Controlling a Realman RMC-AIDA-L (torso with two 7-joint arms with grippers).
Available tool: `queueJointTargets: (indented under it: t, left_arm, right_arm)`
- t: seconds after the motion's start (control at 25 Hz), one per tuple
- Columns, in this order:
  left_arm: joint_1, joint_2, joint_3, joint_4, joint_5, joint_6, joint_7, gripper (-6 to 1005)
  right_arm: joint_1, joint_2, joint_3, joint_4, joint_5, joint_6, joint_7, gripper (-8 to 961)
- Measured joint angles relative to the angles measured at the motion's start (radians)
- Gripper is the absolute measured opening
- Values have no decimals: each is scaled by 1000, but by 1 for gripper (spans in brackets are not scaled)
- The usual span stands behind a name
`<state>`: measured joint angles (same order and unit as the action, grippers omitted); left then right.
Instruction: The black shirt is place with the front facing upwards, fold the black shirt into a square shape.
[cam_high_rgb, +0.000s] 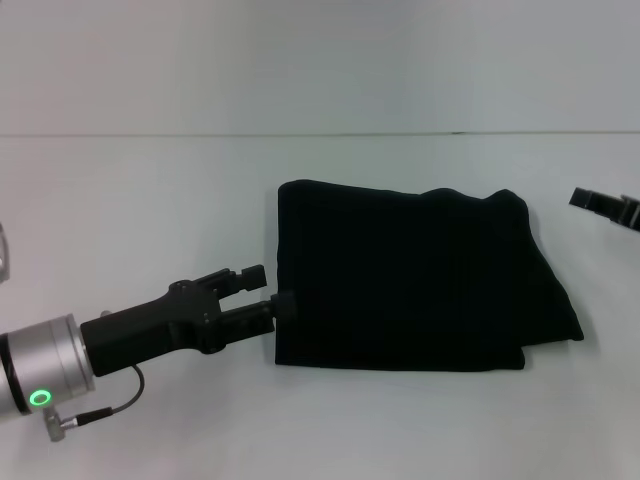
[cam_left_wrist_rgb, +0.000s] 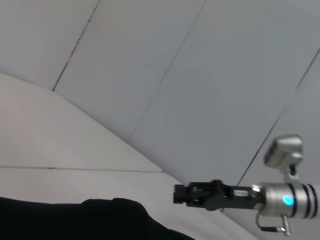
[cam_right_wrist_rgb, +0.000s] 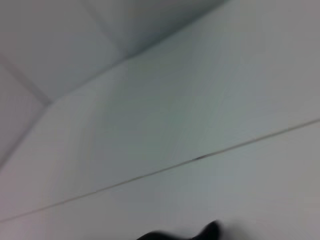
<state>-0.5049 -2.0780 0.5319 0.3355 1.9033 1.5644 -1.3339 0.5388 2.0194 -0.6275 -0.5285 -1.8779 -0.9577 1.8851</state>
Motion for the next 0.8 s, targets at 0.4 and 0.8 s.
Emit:
queueJointTargets:
  t: [0.4, 0.8]
  left_arm:
    - [-26, 8, -6, 6, -24, -35, -115, 809]
    - [-42, 11, -6, 6, -41, -45, -136, 808]
  right_arm:
    - [-127, 44, 60, 11, 30, -340, -502, 684]
    - [-145, 52, 91, 70, 24, -273, -563, 826]
